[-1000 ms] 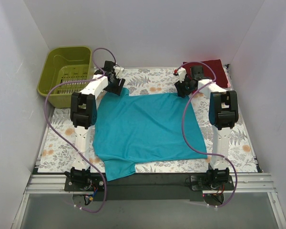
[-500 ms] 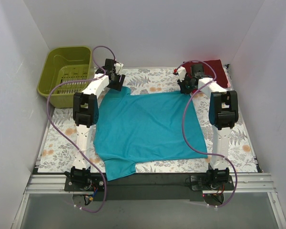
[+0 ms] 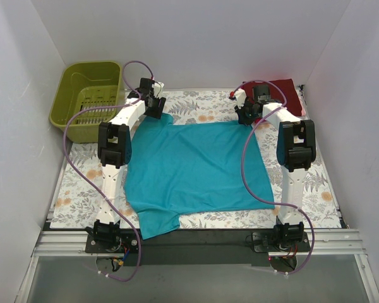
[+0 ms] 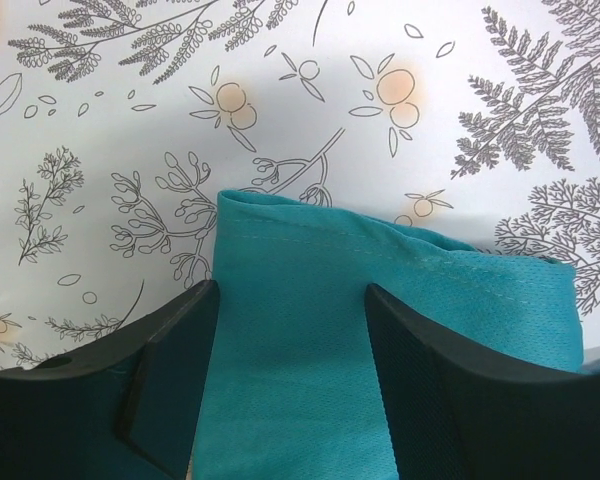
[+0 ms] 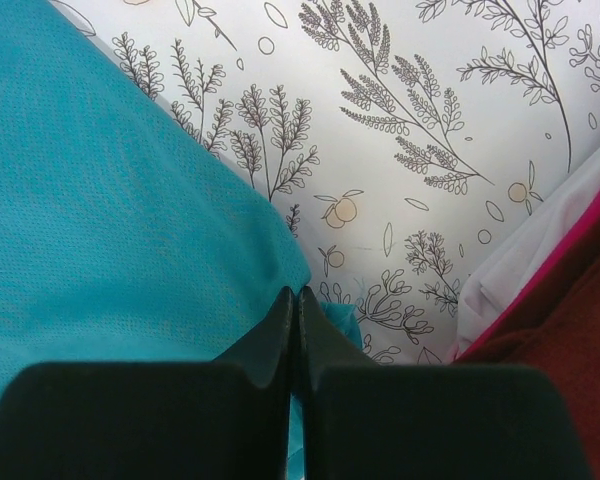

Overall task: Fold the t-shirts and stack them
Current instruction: Fold the tshirt

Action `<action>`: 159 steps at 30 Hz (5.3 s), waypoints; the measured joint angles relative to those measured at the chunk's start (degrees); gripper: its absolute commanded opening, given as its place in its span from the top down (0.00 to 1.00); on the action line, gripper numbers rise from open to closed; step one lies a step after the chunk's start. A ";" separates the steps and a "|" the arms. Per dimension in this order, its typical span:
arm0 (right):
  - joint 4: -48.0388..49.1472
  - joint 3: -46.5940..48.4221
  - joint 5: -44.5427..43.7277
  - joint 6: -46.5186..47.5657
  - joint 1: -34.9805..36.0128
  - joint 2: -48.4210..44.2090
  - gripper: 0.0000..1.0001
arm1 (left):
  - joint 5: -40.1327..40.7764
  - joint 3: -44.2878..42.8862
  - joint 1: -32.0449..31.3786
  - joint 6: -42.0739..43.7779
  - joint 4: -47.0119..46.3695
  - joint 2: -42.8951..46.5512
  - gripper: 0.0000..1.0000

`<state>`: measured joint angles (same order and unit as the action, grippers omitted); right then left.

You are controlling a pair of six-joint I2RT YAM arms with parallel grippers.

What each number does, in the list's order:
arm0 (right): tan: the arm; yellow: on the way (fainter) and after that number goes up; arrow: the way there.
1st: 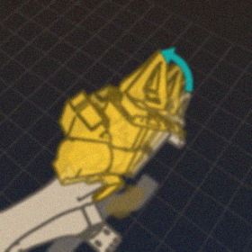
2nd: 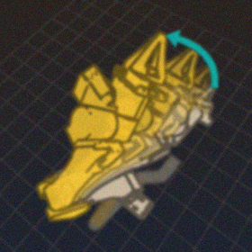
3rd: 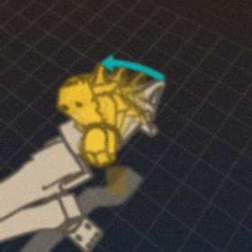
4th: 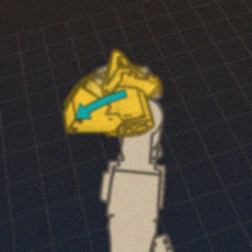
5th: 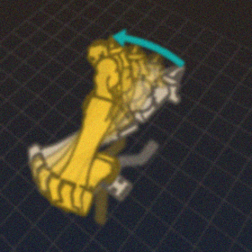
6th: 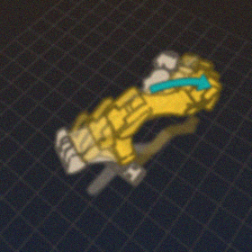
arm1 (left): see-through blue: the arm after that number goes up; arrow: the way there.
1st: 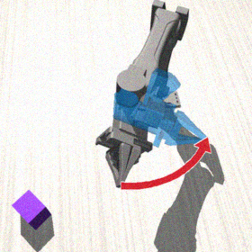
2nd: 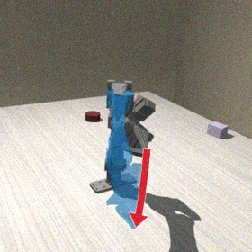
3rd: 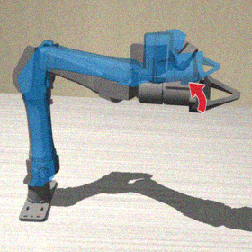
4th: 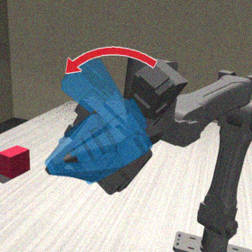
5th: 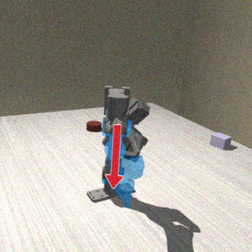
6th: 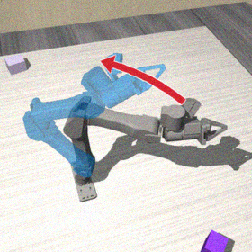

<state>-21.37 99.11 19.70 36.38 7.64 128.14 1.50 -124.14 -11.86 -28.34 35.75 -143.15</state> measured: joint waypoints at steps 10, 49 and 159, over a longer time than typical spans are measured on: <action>-0.87 0.00 0.55 0.44 0.15 0.00 0.99 | -2.80 -0.81 0.00 -0.70 0.68 -0.68 0.61; -2.14 -0.33 2.23 1.46 0.37 -0.09 0.99 | 4.15 -3.76 -0.22 -11.72 -4.52 -1.40 0.44; -16.41 -14.47 10.27 26.21 -1.31 -19.52 0.58 | -28.68 51.21 -0.92 -0.22 5.79 44.98 0.44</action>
<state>-37.78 84.64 29.98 62.59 6.33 108.62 -27.18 -72.93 -12.78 -28.56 41.54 -98.17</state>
